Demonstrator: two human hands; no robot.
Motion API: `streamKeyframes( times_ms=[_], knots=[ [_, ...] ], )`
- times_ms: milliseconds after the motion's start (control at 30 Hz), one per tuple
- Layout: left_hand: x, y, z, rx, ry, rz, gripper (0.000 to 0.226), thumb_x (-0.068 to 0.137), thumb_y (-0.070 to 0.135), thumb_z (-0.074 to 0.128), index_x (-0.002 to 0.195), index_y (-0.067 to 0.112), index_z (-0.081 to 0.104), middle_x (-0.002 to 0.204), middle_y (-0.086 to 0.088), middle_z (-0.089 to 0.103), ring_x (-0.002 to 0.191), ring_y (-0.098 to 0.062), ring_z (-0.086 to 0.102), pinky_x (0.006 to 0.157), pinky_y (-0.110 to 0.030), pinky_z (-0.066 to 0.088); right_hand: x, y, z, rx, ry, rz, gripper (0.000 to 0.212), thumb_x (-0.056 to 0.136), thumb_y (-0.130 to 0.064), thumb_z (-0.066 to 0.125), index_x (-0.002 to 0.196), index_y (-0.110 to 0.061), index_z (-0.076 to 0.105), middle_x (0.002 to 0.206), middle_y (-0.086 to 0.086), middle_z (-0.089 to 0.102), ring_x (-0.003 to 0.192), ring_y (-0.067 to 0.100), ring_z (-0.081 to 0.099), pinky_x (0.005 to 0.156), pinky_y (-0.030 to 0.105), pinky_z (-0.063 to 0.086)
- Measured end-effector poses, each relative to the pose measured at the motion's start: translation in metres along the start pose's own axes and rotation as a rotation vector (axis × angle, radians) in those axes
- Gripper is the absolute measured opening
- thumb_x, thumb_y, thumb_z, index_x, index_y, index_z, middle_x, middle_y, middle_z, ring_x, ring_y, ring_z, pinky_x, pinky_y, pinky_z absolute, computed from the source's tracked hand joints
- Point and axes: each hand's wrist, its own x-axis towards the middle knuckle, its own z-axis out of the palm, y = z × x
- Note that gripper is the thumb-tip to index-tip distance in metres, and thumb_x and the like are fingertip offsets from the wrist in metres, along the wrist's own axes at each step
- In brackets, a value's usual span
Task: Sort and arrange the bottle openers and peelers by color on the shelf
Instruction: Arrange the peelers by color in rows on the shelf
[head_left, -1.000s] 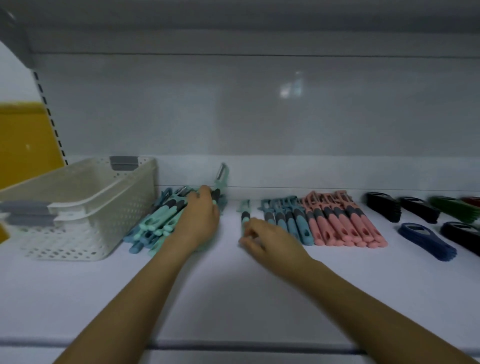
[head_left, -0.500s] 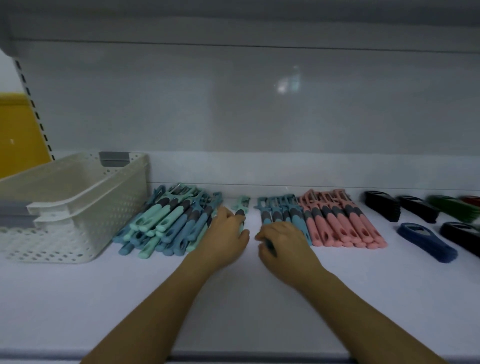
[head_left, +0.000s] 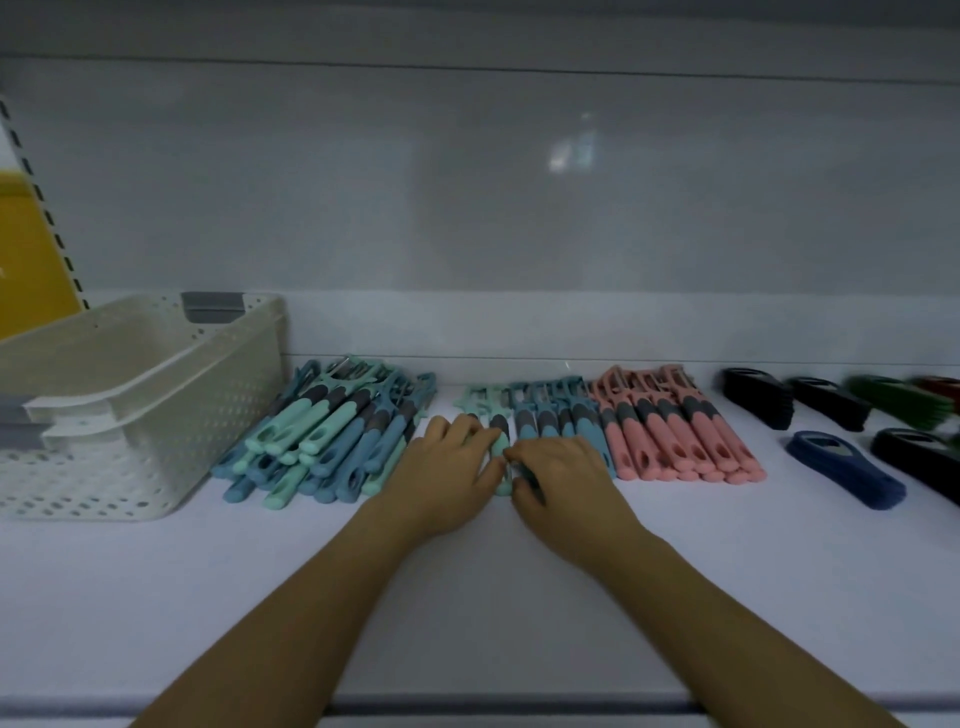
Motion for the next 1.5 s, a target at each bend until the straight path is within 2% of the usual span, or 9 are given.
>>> streamKeyframes(
  times_ms=[167, 267, 533, 767, 933, 1100, 1233, 1367, 1500],
  knots=[
    [0.006, -0.005, 0.001, 0.029, 0.036, -0.027, 0.088, 0.073, 0.059, -0.011, 0.142, 0.028, 0.034, 0.137, -0.002, 0.041, 0.115, -0.026, 0.036, 0.099, -0.036, 0.034, 0.0, -0.001, -0.001, -0.039, -0.008, 0.017, 0.039, 0.094, -0.02, 0.04, 0.133, -0.022, 0.045, 0.134, -0.005, 0.048, 0.128, 0.014, 0.037, 0.114, 0.034, 0.008],
    [0.001, -0.005, 0.001, -0.102, -0.012, -0.003, 0.056, 0.096, 0.054, 0.018, 0.141, 0.026, 0.035, 0.143, 0.001, 0.036, 0.126, -0.024, 0.03, 0.105, -0.032, 0.027, -0.001, 0.0, -0.002, -0.047, -0.008, 0.051, 0.04, 0.095, -0.02, 0.038, 0.135, -0.023, 0.044, 0.141, -0.008, 0.042, 0.132, 0.01, 0.033, 0.114, 0.032, 0.003],
    [-0.003, -0.005, -0.009, -0.239, -0.031, 0.052, 0.051, 0.1, 0.039, 0.032, 0.146, 0.018, 0.026, 0.155, 0.001, 0.022, 0.14, -0.014, 0.02, 0.111, -0.023, 0.014, -0.001, 0.001, -0.001, 0.007, 0.038, 0.024, 0.033, 0.091, -0.015, 0.044, 0.122, -0.017, 0.054, 0.125, -0.003, 0.056, 0.119, 0.016, 0.047, 0.111, 0.036, 0.017],
    [-0.016, -0.04, -0.036, 0.265, 0.086, -0.427, 0.038, 0.097, 0.031, 0.039, 0.128, 0.011, 0.047, 0.131, -0.011, 0.047, 0.123, -0.027, 0.04, 0.096, -0.035, 0.036, 0.001, -0.006, 0.006, 0.067, 0.208, -0.068, 0.027, 0.077, -0.009, 0.047, 0.097, -0.01, 0.066, 0.093, 0.004, 0.066, 0.088, 0.026, 0.061, 0.099, 0.042, 0.033],
    [-0.018, -0.033, -0.028, 0.261, 0.044, -0.425, 0.043, 0.094, 0.036, 0.044, 0.13, 0.014, 0.04, 0.128, -0.016, 0.047, 0.119, -0.032, 0.045, 0.098, -0.038, 0.033, -0.002, -0.006, 0.007, 0.054, 0.204, -0.1, 0.023, 0.078, -0.005, 0.053, 0.097, -0.01, 0.066, 0.095, 0.004, 0.066, 0.09, 0.024, 0.06, 0.101, 0.04, 0.03],
    [-0.017, -0.034, -0.028, 0.073, 0.104, -0.467, 0.038, 0.083, 0.029, 0.057, 0.117, 0.017, 0.044, 0.114, -0.013, 0.052, 0.109, -0.03, 0.049, 0.091, -0.037, 0.032, -0.003, -0.005, 0.004, 0.065, 0.157, -0.082, 0.02, 0.085, -0.004, 0.053, 0.1, -0.01, 0.065, 0.099, 0.001, 0.064, 0.096, 0.019, 0.055, 0.11, 0.04, 0.025],
    [-0.017, -0.034, -0.024, -0.069, 0.188, -0.464, 0.027, 0.081, 0.021, 0.059, 0.104, 0.017, 0.046, 0.104, -0.007, 0.055, 0.1, -0.026, 0.051, 0.084, -0.036, 0.026, -0.003, -0.003, 0.005, 0.068, 0.133, -0.083, 0.022, 0.088, -0.007, 0.051, 0.106, -0.011, 0.064, 0.107, 0.0, 0.061, 0.104, 0.016, 0.052, 0.109, 0.026, 0.011],
    [-0.021, -0.036, -0.027, -0.165, 0.278, -0.446, 0.016, 0.085, 0.024, 0.055, 0.092, 0.02, 0.042, 0.089, -0.001, 0.059, 0.092, -0.024, 0.055, 0.076, -0.032, 0.018, -0.004, -0.004, 0.003, 0.094, 0.125, -0.074, 0.021, 0.089, -0.008, 0.051, 0.106, -0.012, 0.064, 0.107, -0.001, 0.061, 0.105, 0.014, 0.051, 0.113, 0.03, 0.012],
    [-0.02, -0.04, -0.029, -0.29, 0.414, -0.429, 0.012, 0.089, 0.018, 0.053, 0.089, 0.019, 0.041, 0.091, -0.004, 0.061, 0.09, -0.026, 0.055, 0.079, -0.035, 0.03, -0.005, -0.005, 0.001, 0.109, 0.14, -0.093, 0.022, 0.09, -0.009, 0.051, 0.107, -0.012, 0.064, 0.107, -0.002, 0.061, 0.103, 0.011, 0.049, 0.107, 0.027, 0.022]
  ],
)
